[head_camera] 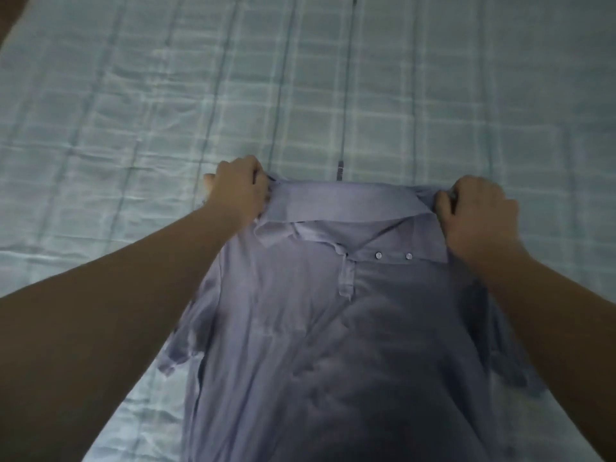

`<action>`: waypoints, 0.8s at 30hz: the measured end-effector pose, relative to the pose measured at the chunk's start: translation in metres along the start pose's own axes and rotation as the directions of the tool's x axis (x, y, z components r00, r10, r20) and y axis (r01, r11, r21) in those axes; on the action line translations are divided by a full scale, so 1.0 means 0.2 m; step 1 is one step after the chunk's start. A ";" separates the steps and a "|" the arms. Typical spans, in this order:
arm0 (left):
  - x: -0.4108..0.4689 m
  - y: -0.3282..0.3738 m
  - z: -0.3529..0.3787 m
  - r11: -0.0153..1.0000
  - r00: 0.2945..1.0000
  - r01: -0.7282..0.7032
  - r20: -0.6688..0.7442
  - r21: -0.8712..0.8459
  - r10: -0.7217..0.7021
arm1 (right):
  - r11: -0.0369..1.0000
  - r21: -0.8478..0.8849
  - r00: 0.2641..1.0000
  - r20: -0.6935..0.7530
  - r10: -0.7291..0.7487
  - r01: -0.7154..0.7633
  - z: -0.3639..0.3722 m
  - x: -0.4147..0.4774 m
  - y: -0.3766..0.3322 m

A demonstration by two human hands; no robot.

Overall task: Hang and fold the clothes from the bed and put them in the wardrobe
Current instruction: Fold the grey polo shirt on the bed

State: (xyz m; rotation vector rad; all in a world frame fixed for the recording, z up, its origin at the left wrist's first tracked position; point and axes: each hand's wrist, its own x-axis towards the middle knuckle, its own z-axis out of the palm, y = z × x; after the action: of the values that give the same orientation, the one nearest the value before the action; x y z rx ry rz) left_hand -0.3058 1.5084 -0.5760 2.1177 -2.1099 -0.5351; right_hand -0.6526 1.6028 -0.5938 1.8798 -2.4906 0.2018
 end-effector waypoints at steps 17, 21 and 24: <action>0.29 -0.06 0.23 0.984 0.988 -0.143 -0.069 -0.108 0.136 | 0.971 0.221 0.996 -0.021 -0.089 0.092 0.22 0.21 0.08; 0.18 -0.02 0.12 0.926 0.958 -0.278 -0.146 -0.253 0.247 | 0.872 0.480 0.988 -0.151 -0.024 0.095 0.10 0.20 0.04; 0.06 0.07 0.14 0.865 0.870 -0.492 -0.079 -0.096 0.486 | 0.851 0.492 0.981 -0.144 -0.129 0.184 0.00 0.18 -0.09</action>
State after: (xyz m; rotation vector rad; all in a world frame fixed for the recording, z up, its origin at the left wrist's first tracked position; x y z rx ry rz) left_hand -0.3289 1.5006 -0.6005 1.4295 -2.3944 -0.5096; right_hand -0.6448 1.5643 -0.5895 2.1555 -2.3510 1.0126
